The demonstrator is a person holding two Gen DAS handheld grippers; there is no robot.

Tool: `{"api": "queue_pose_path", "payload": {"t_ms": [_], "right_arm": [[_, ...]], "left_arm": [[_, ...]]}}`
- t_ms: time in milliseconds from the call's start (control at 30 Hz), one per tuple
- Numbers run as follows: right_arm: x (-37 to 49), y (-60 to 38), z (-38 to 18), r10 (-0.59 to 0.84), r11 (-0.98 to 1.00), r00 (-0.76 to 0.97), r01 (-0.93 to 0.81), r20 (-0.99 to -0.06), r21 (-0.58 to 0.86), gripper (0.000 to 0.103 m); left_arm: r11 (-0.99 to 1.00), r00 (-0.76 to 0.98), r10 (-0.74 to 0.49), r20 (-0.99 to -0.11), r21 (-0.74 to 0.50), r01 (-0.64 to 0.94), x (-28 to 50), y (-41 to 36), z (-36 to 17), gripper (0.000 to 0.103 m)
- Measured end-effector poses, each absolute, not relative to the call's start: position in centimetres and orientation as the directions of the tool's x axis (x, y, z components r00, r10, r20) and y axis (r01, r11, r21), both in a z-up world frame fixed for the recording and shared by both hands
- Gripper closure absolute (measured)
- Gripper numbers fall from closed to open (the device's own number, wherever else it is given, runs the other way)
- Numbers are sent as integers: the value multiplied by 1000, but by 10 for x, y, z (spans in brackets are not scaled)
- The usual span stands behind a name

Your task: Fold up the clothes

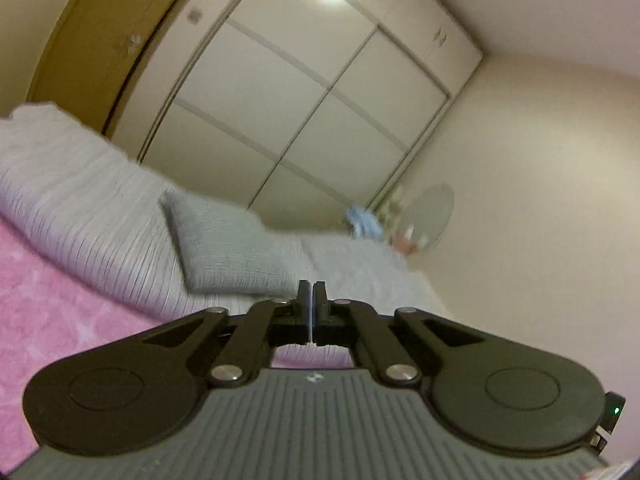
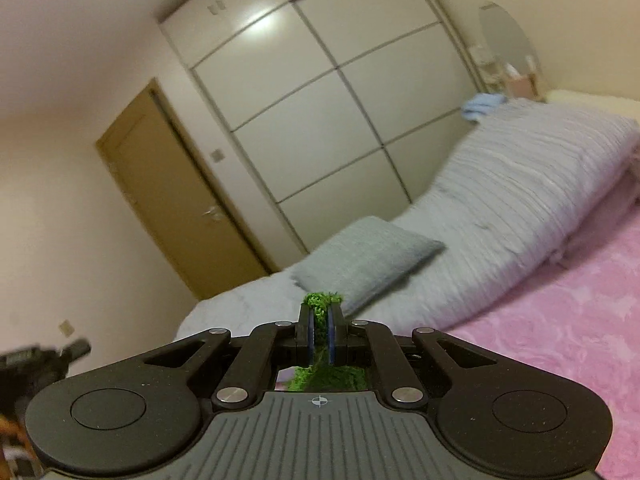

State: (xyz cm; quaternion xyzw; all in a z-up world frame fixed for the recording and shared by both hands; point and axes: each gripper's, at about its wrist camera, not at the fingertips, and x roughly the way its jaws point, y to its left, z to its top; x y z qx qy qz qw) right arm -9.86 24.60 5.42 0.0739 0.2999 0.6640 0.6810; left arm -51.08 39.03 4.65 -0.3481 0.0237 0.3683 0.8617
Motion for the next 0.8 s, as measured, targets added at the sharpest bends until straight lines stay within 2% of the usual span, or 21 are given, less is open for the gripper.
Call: {"api": "queue_pose_path", "payload": {"t_ms": [33, 100, 133, 267, 333, 433, 567, 733, 800], "right_arm": [[-108, 243, 52, 947, 104, -61, -870, -315, 482, 98], [-125, 232, 37, 937, 112, -68, -872, -344, 477, 98], [-132, 225, 25, 928, 125, -71, -867, -367, 482, 98], [-159, 186, -26, 877, 163, -105, -853, -469, 495, 98], [-167, 159, -55, 824, 200, -116, -855, -554, 478, 98], [-169, 121, -104, 700, 316, -90, -850, -708, 420, 98], [-148, 72, -166, 545, 527, -17, -770, -838, 359, 98], [-101, 44, -216, 445, 699, 69, -650, -893, 299, 97], [-86, 33, -231, 457, 745, 65, -573, -887, 342, 97]], "left_arm": [[473, 735, 591, -332, -596, -649, -513, 389, 37, 100], [416, 740, 535, -408, -635, -651, -516, 381, -4, 85], [383, 740, 500, -451, -651, -656, -516, 375, -30, 81], [229, 695, 329, -639, -660, -715, -513, 342, -141, 81], [185, 663, 258, -703, -637, -748, -515, 322, -184, 81], [155, 639, 171, -750, -620, -769, -506, 306, -230, 80], [196, 617, 89, -782, -594, -781, -481, 298, -268, 78], [289, 642, 31, -766, -608, -740, -424, 295, -307, 73], [315, 659, 34, -751, -618, -721, -407, 293, -319, 71]]}}
